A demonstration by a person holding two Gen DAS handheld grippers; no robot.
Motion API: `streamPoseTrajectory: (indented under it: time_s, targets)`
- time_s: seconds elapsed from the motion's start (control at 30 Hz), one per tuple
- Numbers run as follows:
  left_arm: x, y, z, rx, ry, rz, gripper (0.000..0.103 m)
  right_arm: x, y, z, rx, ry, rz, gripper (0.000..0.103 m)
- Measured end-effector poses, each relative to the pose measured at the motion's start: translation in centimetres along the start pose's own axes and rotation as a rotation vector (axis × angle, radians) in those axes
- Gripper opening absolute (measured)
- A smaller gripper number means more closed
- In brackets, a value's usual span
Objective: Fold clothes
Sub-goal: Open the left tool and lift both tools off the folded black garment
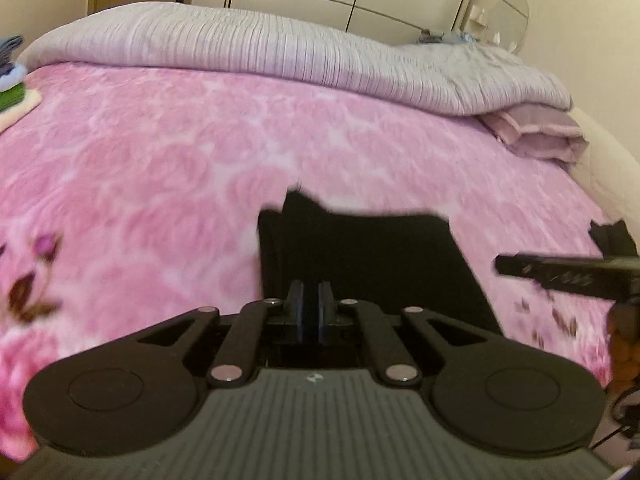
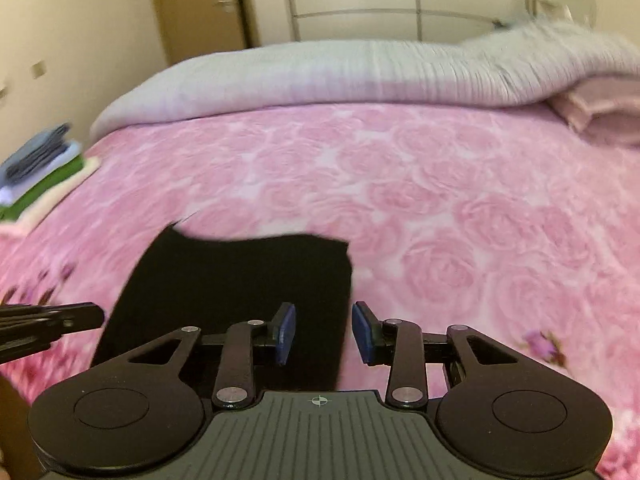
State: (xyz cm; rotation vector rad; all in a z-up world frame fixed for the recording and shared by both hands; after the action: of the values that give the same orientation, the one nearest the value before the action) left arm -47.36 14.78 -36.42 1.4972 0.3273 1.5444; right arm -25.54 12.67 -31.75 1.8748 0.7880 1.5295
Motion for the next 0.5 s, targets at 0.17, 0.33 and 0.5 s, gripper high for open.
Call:
streamPoseTrajectory:
  time_s: [0.17, 0.33, 0.5]
  targets:
    - [1.3, -5.9, -0.7, 0.059, -0.052, -0.054, 0.002, 0.6, -5.0, 0.5, 0.004, 0.0, -0.038, 0.036]
    - [1.3, -7.2, -1.4, 0.055, -0.029, -0.048, 0.002, 0.4, -6.4, 0.4, -0.008, 0.05, -0.057, 0.036]
    - [3.0, -6.2, -1.0, 0.057, -0.037, 0.014, 0.003, 1.6, -4.5, 1.0, -0.003, 0.008, 0.016, 0.036]
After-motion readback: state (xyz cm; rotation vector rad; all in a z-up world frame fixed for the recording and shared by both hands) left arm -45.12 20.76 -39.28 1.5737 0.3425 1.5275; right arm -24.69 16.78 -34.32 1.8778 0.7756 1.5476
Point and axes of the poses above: each gripper's, at about its wrist camera, not at the fingertips, and y roughly against the way its jaws point, z to its right, x to its top, the point moved 5 cm from there along -y, roughly the way its jaws point, and after that the axes turned 6 degrees about -z, right-handed, at the moved point
